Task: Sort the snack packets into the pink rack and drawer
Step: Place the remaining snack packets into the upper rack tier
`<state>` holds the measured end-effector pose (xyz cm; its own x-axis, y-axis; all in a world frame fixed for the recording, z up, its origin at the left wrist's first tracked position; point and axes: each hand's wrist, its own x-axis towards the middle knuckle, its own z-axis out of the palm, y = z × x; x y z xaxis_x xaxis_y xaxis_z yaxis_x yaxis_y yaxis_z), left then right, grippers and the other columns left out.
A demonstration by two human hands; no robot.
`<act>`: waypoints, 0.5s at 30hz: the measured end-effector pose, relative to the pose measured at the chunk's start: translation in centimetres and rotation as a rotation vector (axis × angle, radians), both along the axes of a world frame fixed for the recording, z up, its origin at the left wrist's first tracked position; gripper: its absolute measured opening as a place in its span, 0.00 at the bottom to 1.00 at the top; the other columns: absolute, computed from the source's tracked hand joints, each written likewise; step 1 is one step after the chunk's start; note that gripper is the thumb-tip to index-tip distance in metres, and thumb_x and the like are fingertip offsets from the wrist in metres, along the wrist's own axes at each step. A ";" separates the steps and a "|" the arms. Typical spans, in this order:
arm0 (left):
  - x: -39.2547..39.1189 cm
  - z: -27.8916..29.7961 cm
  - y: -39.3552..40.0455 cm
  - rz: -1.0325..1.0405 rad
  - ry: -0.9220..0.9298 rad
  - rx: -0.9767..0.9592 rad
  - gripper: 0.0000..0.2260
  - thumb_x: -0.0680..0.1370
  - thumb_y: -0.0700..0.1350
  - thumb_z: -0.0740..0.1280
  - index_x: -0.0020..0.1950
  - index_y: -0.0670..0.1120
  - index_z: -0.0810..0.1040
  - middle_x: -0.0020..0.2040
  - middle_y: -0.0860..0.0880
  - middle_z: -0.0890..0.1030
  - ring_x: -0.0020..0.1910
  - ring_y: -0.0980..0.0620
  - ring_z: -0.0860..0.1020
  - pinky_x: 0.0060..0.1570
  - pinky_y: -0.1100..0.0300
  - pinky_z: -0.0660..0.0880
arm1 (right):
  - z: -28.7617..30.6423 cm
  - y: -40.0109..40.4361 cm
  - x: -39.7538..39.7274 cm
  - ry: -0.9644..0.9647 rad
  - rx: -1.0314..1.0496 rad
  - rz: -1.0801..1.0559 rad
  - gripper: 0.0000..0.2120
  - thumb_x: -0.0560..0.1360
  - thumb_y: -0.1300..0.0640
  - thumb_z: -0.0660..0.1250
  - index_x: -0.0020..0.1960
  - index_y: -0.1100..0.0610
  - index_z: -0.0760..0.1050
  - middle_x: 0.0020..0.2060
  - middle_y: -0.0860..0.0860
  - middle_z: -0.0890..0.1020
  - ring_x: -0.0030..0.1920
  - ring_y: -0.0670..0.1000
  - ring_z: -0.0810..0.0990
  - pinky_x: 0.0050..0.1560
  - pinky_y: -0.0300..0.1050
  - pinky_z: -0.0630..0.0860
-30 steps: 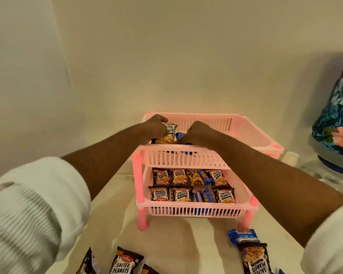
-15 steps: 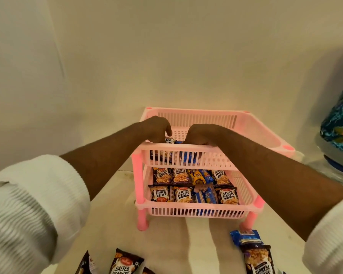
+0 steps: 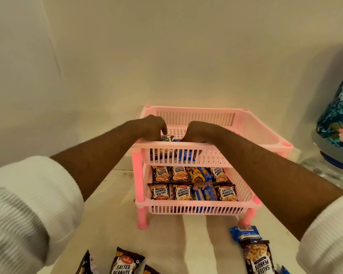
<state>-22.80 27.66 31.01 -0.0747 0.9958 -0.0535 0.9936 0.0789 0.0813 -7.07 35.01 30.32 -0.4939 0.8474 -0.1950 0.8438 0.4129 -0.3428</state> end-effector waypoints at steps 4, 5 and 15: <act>0.0 0.2 -1.2 -0.006 -0.065 0.109 0.19 0.77 0.45 0.71 0.68 0.45 0.76 0.66 0.45 0.78 0.63 0.47 0.76 0.61 0.56 0.73 | 0.3 -0.7 0.6 0.072 0.107 -0.025 0.26 0.70 0.36 0.73 0.40 0.61 0.75 0.37 0.52 0.80 0.37 0.52 0.76 0.34 0.42 0.70; 0.2 0.3 -1.8 -0.013 -0.079 0.144 0.18 0.77 0.45 0.70 0.67 0.45 0.77 0.65 0.45 0.78 0.62 0.48 0.77 0.61 0.56 0.74 | 0.3 -0.9 0.8 0.085 0.152 -0.025 0.26 0.70 0.36 0.73 0.40 0.61 0.76 0.38 0.53 0.82 0.38 0.52 0.78 0.37 0.43 0.73; 5.0 -5.8 -10.9 -0.195 -0.273 0.778 0.19 0.75 0.43 0.66 0.66 0.47 0.75 0.62 0.46 0.75 0.64 0.47 0.72 0.62 0.61 0.65 | -3.8 -9.8 3.4 0.676 0.736 -0.111 0.12 0.74 0.43 0.67 0.51 0.49 0.76 0.44 0.44 0.81 0.46 0.47 0.80 0.49 0.50 0.79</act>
